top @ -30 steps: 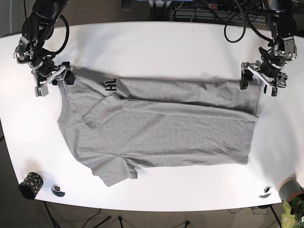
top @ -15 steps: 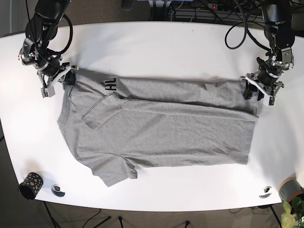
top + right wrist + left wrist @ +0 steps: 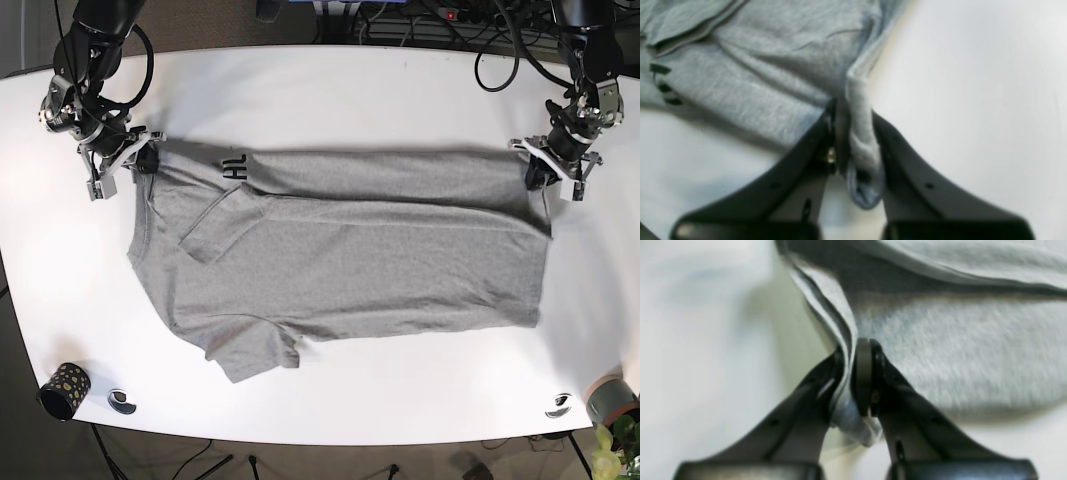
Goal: Fold the T-shirt properly
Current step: 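Pull the folded hem edge with both grippers to straighten it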
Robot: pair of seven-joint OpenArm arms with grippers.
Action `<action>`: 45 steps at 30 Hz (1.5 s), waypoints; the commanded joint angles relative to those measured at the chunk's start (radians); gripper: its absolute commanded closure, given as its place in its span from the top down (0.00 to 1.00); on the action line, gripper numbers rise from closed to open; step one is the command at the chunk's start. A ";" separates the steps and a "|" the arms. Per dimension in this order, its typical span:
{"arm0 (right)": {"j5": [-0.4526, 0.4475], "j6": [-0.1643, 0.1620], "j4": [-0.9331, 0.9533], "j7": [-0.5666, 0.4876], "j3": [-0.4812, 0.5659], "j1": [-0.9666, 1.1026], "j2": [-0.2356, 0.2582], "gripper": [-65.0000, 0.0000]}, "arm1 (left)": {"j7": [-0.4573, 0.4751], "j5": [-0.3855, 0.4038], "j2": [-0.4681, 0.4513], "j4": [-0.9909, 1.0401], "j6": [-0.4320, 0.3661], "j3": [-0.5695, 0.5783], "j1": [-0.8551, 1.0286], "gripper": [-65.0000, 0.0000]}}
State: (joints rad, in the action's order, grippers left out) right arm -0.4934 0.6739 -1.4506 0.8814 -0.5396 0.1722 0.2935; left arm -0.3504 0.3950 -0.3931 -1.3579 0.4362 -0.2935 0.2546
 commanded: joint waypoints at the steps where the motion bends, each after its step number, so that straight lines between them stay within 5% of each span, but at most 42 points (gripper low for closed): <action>1: -0.001 0.002 -0.091 -0.006 -0.009 0.028 0.017 0.00 | -0.003 -0.009 -0.019 -0.061 -0.007 -0.016 0.028 0.00; 14: -0.011 0.002 -0.381 -0.005 -0.009 0.338 -0.007 0.00 | -0.003 -0.005 -0.019 -0.225 -0.003 -0.149 0.294 0.00; 20: -0.011 0.002 -0.424 -0.005 -0.010 0.407 -0.018 0.00 | -0.005 -0.011 -0.014 -0.229 0.125 -0.227 0.335 0.01; 24: -0.008 0.002 -0.407 -0.005 -0.026 0.404 -0.018 0.00 | -0.085 -0.011 -0.014 -0.228 0.145 -0.270 0.329 0.01; 32: -0.001 -0.001 -0.402 -0.005 -0.058 0.376 -0.044 0.48 | -0.140 -0.011 -0.014 -0.239 0.145 -0.276 0.286 0.43; 38: -0.011 0.002 -0.434 -0.005 -0.113 0.378 -0.069 0.50 | -0.141 -0.009 -0.014 -0.320 0.143 -0.276 0.286 0.65; 45: -0.008 0.002 -0.441 -0.005 -0.106 0.333 -0.083 0.50 | -0.138 -0.001 -0.013 -0.383 0.143 -0.278 0.283 0.69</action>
State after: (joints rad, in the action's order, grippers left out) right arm -0.4885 0.6743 -1.8740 0.8948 -0.6392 0.5224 0.1993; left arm -0.5049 0.3855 -0.3897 -1.7145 0.5774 -0.5606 0.5343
